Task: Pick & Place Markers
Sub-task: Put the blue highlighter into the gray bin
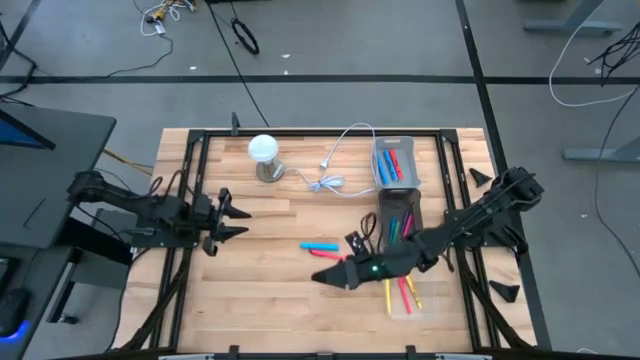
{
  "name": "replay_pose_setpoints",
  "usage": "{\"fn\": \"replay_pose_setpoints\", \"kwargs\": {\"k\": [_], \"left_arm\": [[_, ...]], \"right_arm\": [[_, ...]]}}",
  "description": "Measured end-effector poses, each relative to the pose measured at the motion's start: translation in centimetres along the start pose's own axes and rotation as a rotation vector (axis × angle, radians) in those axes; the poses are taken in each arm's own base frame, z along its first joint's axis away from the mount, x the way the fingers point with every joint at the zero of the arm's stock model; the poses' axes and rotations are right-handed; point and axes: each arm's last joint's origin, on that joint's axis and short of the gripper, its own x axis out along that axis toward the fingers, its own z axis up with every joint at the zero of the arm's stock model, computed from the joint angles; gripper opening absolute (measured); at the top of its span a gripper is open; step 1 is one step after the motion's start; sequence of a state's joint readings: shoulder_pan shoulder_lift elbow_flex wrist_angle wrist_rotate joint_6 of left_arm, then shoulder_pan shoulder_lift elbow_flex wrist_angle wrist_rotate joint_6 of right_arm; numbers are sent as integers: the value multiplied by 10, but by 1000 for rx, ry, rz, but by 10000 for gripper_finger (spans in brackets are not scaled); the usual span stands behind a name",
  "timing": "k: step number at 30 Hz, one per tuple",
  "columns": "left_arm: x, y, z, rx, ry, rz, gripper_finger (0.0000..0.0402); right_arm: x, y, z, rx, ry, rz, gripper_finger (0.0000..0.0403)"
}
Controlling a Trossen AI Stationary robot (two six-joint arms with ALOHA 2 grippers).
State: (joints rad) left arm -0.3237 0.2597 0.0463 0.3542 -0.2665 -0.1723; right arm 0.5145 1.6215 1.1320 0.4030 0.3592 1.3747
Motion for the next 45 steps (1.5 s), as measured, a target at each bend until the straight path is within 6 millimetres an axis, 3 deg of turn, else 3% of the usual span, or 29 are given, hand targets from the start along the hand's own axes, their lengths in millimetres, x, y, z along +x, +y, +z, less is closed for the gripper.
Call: {"fn": "replay_pose_setpoints", "kwargs": {"k": [6,14,22,32,38,45], "left_arm": [[-2,4,-11,7,14,46,183],[-3,10,-20,34,80,220,183],[-6,14,-35,41,235,267,183],[-6,14,-36,48,244,274,183],[-5,13,-35,36,224,253,183],[-5,13,-35,40,232,252,183]], "right_arm": [[3,14,16,-52,-76,152,238],[6,12,29,-97,-116,143,238],[8,10,34,-147,-132,136,238],[12,7,56,-418,-182,111,229],[14,7,81,-627,-40,92,211],[10,16,111,-936,236,-263,189]]}}
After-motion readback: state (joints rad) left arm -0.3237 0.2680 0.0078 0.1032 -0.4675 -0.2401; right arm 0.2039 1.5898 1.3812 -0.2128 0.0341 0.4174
